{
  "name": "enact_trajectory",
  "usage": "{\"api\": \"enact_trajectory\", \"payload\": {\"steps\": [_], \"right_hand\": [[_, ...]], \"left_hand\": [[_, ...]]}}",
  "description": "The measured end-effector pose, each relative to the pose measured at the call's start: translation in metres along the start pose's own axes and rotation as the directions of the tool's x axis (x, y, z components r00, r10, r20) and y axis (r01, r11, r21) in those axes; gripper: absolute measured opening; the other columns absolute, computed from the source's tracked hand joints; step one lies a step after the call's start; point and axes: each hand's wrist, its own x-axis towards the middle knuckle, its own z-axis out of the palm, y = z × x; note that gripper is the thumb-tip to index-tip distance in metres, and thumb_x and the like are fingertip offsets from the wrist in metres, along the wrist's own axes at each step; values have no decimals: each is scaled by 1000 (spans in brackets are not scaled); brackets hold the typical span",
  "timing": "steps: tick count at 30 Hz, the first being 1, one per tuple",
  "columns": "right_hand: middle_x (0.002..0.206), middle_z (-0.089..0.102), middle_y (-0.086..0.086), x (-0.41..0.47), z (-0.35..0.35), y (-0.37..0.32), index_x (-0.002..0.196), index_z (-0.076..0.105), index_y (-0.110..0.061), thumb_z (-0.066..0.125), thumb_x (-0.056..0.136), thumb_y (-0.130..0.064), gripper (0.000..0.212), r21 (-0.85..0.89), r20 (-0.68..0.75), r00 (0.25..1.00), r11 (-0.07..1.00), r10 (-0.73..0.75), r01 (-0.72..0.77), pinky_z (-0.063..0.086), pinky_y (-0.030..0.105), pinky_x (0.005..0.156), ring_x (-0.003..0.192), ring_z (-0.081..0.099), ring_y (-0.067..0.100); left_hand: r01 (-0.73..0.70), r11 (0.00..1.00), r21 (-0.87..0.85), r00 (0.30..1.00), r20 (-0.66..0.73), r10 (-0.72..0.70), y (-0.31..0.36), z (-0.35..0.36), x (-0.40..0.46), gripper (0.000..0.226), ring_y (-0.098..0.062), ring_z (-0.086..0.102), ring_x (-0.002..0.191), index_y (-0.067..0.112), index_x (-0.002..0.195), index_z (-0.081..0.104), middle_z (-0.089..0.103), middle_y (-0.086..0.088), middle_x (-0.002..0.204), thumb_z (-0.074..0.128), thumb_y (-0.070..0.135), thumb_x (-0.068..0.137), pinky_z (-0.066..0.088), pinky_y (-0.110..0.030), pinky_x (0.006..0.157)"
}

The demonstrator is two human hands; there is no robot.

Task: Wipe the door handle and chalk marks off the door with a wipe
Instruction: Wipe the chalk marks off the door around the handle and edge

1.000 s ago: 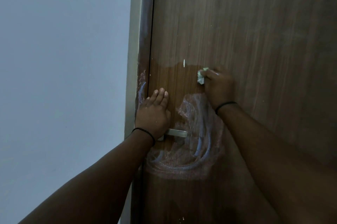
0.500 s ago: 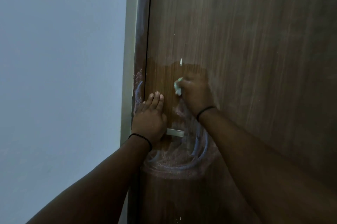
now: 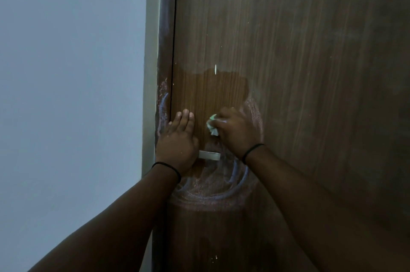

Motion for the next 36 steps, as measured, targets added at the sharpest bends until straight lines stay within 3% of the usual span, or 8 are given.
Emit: {"api": "enact_trajectory", "payload": {"steps": [5, 11, 16, 18, 21, 27, 32, 36], "right_hand": [[100, 64, 11, 6, -1, 10, 97, 71, -6, 68, 85, -15, 15, 11, -165, 975, 989, 150, -150, 51, 41, 79, 94, 58, 26], [96, 64, 9, -15, 12, -3, 85, 71, -7, 62, 90, -13, 12, 106, -36, 999, 994, 20, -16, 49, 41, 77, 91, 57, 24], [101, 66, 13, 6, -2, 2, 100, 69, -5, 64, 87, -9, 14, 95, -231, 940, 967, 252, -236, 52, 36, 80, 93, 61, 28], [100, 66, 12, 4, 6, -15, 94, 71, -7, 63, 87, -10, 11, 61, -181, 975, 991, 126, -117, 49, 36, 80, 93, 59, 28], [120, 61, 11, -15, 14, -16, 113, 68, -10, 55, 94, -15, 24, 76, 80, 997, 997, 15, -21, 46, 37, 92, 111, 53, 29], [108, 66, 13, 16, 5, -10, 109, 69, -7, 58, 91, -11, 21, 73, -139, 976, 985, 167, -158, 49, 38, 86, 100, 59, 28], [94, 66, 8, -7, 9, -17, 90, 74, -10, 64, 86, -7, 11, 130, 115, 985, 985, -132, 117, 50, 38, 73, 88, 59, 25], [92, 67, 8, -7, -9, 17, 86, 75, -9, 70, 83, -6, 7, 117, -69, 995, 991, 74, -65, 52, 36, 74, 88, 62, 25]], "left_hand": [[7, 1000, 12, 1000, 3, -7, 1, 0, -3, 63, -19, 10, 149, 16, 154, 13, 12, -3, 162, 36, 29, 97, 14, -38, 120], [10, 1000, -16, 1000, 10, -10, 2, -2, -3, 63, -18, 8, 150, 16, 154, 11, 10, -3, 162, 36, 29, 98, 13, -37, 121], [7, 1000, -20, 1000, 13, -6, 3, -3, -4, 64, -19, 9, 149, 15, 154, 13, 12, -3, 162, 38, 27, 96, 15, -38, 121], [16, 1000, -25, 1000, 12, -16, 3, -3, -3, 64, -19, 8, 150, 15, 154, 12, 10, -3, 162, 37, 27, 97, 14, -38, 121], [21, 999, -31, 999, 25, -20, 4, -4, -3, 64, -18, 6, 150, 16, 155, 11, 8, -3, 163, 36, 28, 97, 12, -37, 121], [22, 1000, -23, 1000, 22, -21, 6, -7, -5, 62, -18, 7, 150, 16, 155, 11, 9, -2, 163, 35, 25, 99, 14, -37, 121], [10, 999, -40, 999, 44, -9, 3, -11, -5, 60, -18, 7, 150, 16, 155, 9, 8, -3, 163, 32, 29, 101, 11, -36, 120], [30, 999, 26, 998, 62, -32, 9, -12, -3, 63, -21, 11, 149, 14, 154, 12, 11, -6, 162, 35, 31, 98, 15, -38, 120]]}}
